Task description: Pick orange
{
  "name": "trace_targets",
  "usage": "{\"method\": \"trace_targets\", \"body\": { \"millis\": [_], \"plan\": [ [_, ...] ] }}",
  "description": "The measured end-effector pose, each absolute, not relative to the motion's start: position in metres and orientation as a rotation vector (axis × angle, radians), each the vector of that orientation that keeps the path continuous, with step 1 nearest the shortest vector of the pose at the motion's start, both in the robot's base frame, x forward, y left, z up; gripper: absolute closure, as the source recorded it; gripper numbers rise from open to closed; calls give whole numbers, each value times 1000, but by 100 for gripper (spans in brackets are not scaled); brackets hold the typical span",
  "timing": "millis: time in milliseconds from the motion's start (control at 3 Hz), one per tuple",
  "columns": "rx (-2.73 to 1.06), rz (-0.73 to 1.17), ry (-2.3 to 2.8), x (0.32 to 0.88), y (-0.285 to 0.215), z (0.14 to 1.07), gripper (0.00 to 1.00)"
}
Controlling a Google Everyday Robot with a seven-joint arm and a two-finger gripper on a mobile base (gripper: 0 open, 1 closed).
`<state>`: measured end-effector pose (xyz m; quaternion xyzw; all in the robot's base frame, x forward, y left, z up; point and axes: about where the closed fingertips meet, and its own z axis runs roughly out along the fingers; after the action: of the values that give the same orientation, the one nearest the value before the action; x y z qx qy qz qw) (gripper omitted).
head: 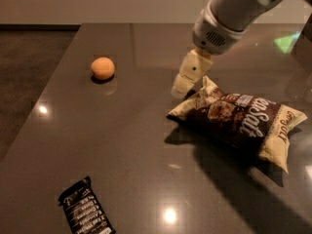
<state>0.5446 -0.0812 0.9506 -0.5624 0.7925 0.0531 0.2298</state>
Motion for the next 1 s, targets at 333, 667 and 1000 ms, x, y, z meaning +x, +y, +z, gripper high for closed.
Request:
{"method": "trace_targets", "body": {
  "millis": [333, 667, 1000],
  "plan": [
    [-1507, 193, 2161, 571, -46, 940, 0],
    [-1458, 280, 2165, 603, -1, 919, 0],
    [-1430, 325, 2167, 618, 23, 907, 0]
  ]
}}
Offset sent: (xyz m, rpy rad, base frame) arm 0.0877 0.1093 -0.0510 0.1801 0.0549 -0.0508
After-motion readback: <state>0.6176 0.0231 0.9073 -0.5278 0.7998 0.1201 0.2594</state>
